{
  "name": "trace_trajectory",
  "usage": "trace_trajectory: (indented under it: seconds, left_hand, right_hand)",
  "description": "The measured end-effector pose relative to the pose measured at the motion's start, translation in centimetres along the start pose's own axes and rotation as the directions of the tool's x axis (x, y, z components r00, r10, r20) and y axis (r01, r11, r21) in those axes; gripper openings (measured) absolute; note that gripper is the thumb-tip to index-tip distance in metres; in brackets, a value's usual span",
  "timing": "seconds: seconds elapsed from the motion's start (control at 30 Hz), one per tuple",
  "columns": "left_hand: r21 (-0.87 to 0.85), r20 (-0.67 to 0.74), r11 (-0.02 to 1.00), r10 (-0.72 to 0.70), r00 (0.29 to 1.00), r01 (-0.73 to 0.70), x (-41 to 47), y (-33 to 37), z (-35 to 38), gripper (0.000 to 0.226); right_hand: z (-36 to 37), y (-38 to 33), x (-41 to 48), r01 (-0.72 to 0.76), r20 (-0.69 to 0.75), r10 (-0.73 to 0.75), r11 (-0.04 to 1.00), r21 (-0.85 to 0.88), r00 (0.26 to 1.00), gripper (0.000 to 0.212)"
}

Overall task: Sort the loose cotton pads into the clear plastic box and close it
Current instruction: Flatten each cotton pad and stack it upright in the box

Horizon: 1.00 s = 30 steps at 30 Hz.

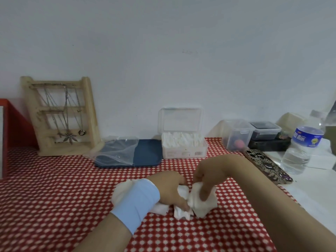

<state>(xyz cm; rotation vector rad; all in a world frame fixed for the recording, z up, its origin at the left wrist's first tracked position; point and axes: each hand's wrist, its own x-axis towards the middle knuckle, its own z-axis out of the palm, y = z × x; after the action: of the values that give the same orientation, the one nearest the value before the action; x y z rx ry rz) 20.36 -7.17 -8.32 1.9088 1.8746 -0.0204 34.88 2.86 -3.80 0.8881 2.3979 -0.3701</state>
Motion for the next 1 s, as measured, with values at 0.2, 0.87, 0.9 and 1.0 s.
trace_trajectory:
  seconds: [0.2, 0.87, 0.9, 1.0]
  left_hand:
    - [-0.097, -0.109, 0.994, -0.065, 0.992, 0.055, 0.8, -2.8, -3.0, 0.044]
    - [-0.737, -0.322, 0.664, -0.178, 0.93, -0.128, 5.3, -5.0, -6.5, 0.024]
    - [-0.781, -0.321, 0.608, -0.19, 0.928, -0.145, 5.4, -5.2, -6.5, 0.022]
    - [-0.771, -0.33, 0.619, -0.187, 0.925, -0.15, 5.3, -5.8, -6.5, 0.023]
  right_hand:
    - [-1.4, 1.6, 2.5, 0.043, -0.219, 0.018, 0.961, 0.273, 0.976, 0.043]
    - [-4.3, 2.6, 6.2, 0.485, -0.637, 0.069, 0.586, 0.649, 0.768, 0.036]
    - [-4.1, 2.6, 6.4, 0.462, -0.614, 0.072, 0.592, 0.661, 0.786, 0.033]
    - [-3.9, 2.6, 6.5, 0.458, -0.596, 0.064, 0.575, 0.678, 0.801, 0.015]
